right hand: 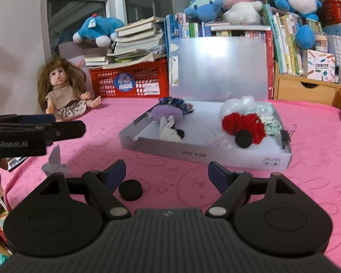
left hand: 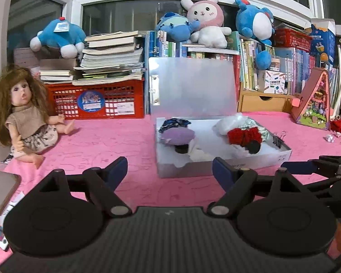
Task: Organize objects
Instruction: 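Withdraw both grippers from the box toward the folded paper and black disc, then grasp the white folded-paper figure with the left gripper while the right grasps the black disc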
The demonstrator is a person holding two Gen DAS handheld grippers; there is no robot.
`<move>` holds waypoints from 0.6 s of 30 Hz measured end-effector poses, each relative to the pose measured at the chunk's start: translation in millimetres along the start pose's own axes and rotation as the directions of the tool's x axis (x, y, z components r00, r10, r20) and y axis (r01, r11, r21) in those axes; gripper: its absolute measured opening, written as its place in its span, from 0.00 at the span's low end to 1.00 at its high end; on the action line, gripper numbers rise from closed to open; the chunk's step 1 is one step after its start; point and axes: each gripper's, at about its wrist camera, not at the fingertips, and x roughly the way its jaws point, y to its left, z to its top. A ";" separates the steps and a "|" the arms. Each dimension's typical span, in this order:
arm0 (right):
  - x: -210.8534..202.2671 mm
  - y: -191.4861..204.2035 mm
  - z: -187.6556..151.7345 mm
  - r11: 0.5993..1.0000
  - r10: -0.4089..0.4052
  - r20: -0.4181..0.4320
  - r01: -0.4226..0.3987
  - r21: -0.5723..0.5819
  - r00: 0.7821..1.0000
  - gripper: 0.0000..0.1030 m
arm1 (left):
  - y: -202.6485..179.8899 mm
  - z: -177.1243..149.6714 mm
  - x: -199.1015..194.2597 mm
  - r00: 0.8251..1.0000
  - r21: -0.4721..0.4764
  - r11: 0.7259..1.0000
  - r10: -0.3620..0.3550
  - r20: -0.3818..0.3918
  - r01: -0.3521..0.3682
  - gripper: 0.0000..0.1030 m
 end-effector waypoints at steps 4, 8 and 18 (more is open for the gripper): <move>9.2 8.4 -5.6 1.000 0.013 -0.024 -0.014 -0.014 1.000 0.85 | 14.7 -8.3 -6.5 1.000 -0.005 1.000 0.012 -0.002 -0.012 0.83; 16.1 18.3 -11.1 0.999 0.018 -0.035 -0.019 -0.033 0.999 0.85 | 25.7 -19.5 -12.9 0.999 -0.009 0.999 0.033 0.000 -0.033 0.83; 32.7 29.6 -18.7 0.998 0.020 -0.081 -0.025 -0.058 0.996 0.85 | 38.4 -55.4 -14.8 0.998 -0.030 0.999 0.036 -0.052 -0.038 0.83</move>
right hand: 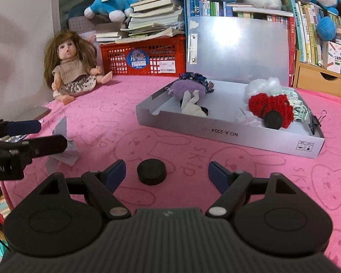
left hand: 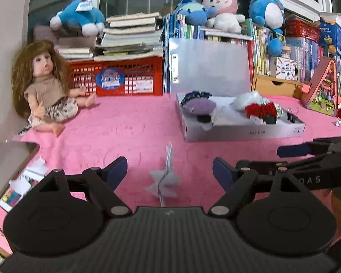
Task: Organize objects
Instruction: 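Grasp the white folded-paper figure with the left gripper while the right grasps the black disc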
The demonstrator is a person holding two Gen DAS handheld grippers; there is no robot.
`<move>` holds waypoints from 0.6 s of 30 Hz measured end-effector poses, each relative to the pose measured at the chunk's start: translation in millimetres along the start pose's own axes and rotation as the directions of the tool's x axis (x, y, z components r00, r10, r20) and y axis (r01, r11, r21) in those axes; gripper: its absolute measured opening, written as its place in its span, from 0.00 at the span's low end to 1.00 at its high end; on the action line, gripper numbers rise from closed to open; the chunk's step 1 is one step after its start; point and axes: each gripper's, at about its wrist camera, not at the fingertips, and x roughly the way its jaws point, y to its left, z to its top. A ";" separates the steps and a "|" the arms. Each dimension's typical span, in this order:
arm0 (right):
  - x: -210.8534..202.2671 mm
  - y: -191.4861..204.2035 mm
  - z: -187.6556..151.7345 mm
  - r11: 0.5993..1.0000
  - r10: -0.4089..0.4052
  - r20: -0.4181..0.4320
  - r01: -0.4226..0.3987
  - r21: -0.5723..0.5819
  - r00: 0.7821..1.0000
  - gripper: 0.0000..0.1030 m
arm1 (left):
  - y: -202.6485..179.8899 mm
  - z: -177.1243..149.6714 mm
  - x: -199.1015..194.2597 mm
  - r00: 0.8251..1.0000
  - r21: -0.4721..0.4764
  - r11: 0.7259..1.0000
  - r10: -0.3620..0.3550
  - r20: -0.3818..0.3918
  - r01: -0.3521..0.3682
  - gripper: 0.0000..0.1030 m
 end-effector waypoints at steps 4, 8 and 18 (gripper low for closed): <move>5.4 5.6 -1.8 0.999 -0.035 -0.010 0.035 -0.010 0.999 0.85 | 1.2 -9.0 5.6 1.000 -0.014 1.000 0.017 -0.020 -0.018 0.83; 10.8 8.3 -3.5 0.998 -0.065 -0.024 0.065 -0.012 0.998 0.85 | 2.4 -13.8 10.0 0.999 -0.035 0.999 0.027 -0.022 -0.028 0.83; 17.5 11.3 -1.6 1.000 -0.030 -0.042 0.030 0.008 0.999 0.84 | 6.8 -16.2 17.0 0.999 -0.082 0.997 0.007 -0.041 -0.010 0.62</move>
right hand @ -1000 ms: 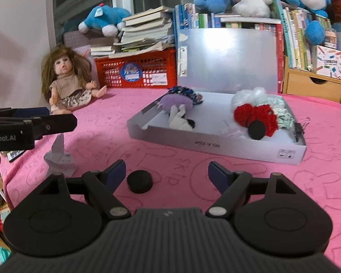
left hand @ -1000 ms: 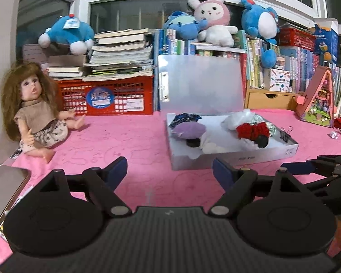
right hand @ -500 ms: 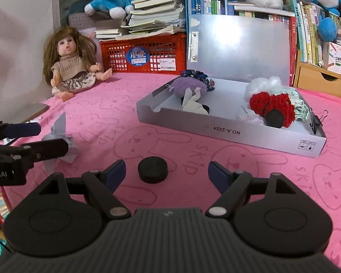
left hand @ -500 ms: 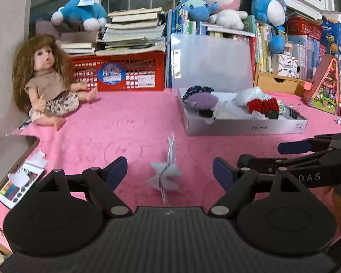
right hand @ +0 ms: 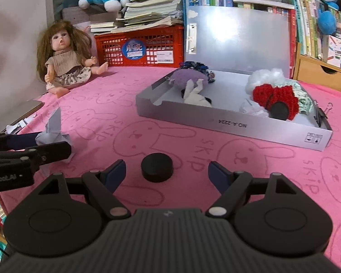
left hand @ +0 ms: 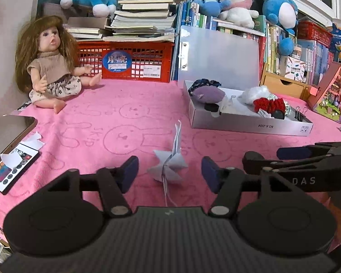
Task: Organize objects
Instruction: 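Grasp the white folded-paper figure with the left gripper while the right grasps the black disc, then carry the folded paper and black disc over the white box with both grippers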
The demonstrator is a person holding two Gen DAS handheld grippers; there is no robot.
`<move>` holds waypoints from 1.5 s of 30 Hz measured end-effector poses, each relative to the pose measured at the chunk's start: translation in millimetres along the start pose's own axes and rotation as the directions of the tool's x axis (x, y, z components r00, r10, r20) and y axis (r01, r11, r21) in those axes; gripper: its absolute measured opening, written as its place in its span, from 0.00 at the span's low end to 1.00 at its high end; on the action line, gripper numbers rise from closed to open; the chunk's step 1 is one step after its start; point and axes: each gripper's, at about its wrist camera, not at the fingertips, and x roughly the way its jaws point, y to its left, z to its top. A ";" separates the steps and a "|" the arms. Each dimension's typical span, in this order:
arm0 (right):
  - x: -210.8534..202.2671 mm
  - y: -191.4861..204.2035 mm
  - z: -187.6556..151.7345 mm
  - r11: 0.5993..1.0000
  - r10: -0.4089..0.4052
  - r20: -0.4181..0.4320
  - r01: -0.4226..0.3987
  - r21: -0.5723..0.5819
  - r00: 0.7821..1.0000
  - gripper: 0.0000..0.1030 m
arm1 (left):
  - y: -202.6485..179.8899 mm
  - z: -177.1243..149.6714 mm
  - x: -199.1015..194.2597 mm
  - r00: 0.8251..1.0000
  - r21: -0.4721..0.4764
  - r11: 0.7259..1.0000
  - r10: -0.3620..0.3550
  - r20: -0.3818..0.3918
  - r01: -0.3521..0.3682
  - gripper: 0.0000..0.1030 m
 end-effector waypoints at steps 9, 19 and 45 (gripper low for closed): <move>2.6 11.5 -2.0 0.999 -0.008 0.004 0.008 -0.046 1.000 0.72 | -0.5 -3.8 7.2 1.000 0.025 1.000 0.009 -0.017 -0.008 0.61; 2.5 12.8 -1.0 0.998 -0.010 0.007 0.011 -0.058 1.000 0.35 | -2.7 0.3 9.0 1.000 0.014 1.000 -0.013 -0.011 0.013 0.38; -37.9 -34.6 8.6 0.986 -0.163 0.064 0.162 0.028 0.985 0.35 | -83.7 38.5 27.1 0.987 0.094 0.983 -0.162 0.018 0.160 0.38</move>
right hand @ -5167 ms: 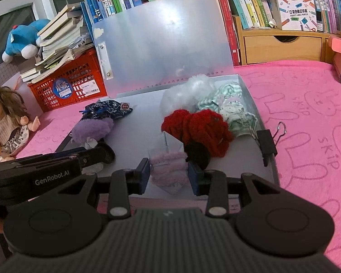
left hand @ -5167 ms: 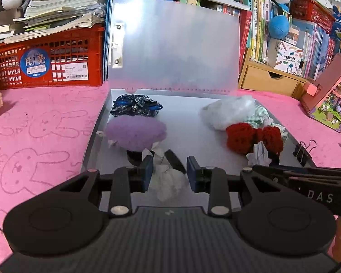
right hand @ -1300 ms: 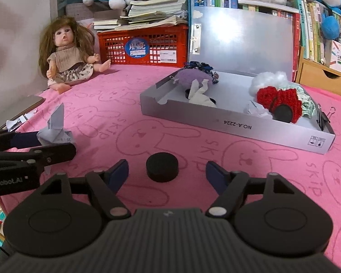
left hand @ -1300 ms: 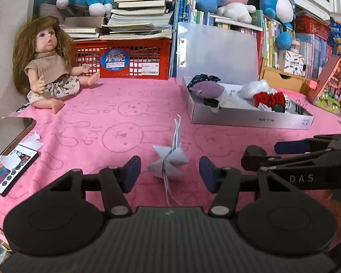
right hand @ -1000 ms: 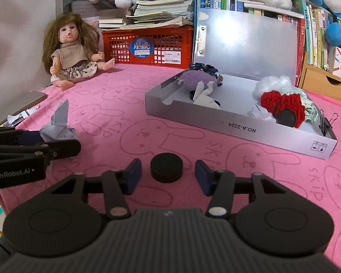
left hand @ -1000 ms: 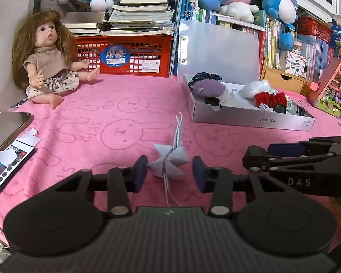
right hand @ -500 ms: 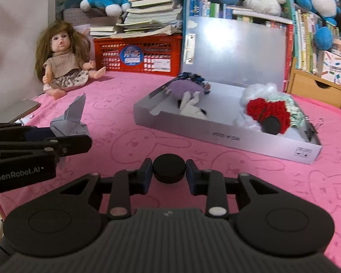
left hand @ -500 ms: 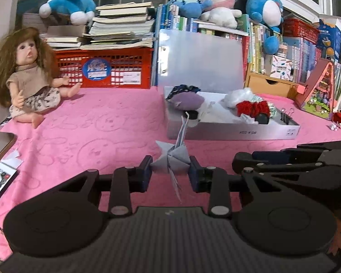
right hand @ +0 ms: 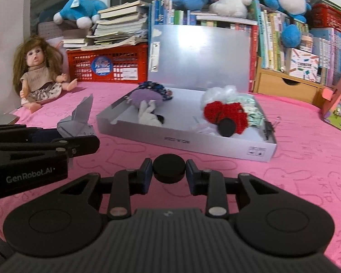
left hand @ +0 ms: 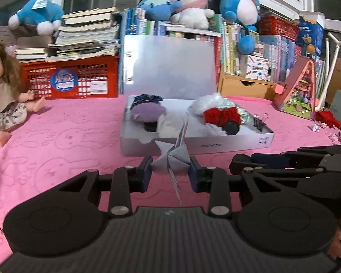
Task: Organize objects
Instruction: 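Carry the folded paper and black disc over the white box with both grippers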
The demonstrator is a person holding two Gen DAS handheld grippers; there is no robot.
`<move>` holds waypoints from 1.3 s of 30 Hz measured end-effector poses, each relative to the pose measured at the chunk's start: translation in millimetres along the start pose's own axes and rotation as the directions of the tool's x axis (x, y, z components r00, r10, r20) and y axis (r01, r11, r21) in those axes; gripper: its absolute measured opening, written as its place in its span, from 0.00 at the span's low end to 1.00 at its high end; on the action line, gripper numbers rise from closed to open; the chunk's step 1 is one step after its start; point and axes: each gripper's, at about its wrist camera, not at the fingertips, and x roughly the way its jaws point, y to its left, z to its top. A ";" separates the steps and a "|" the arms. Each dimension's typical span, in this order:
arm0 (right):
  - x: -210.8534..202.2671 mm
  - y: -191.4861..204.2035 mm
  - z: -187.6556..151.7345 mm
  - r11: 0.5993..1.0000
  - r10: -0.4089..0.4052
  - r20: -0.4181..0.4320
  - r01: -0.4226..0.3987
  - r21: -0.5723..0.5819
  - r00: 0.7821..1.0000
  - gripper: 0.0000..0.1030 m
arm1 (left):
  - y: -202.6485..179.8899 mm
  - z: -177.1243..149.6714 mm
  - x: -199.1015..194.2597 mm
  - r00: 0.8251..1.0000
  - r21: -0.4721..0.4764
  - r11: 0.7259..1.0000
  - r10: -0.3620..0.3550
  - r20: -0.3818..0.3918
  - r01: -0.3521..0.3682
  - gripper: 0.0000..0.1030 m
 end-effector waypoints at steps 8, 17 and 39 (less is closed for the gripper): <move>-3.1 -14.9 0.9 0.999 -0.023 0.011 0.023 0.032 1.000 0.35 | -16.8 7.5 10.3 1.000 0.021 1.000 -0.021 -0.001 0.021 0.38; -1.3 -21.6 0.4 0.998 -0.029 0.013 0.029 0.054 0.999 0.35 | -21.6 10.0 20.1 1.000 0.024 1.000 -0.018 -0.012 0.018 0.38; 13.1 -50.1 33.6 0.995 0.000 0.042 -0.004 0.097 0.999 0.35 | -21.5 44.8 48.8 1.000 0.027 1.000 0.003 0.024 -0.004 0.38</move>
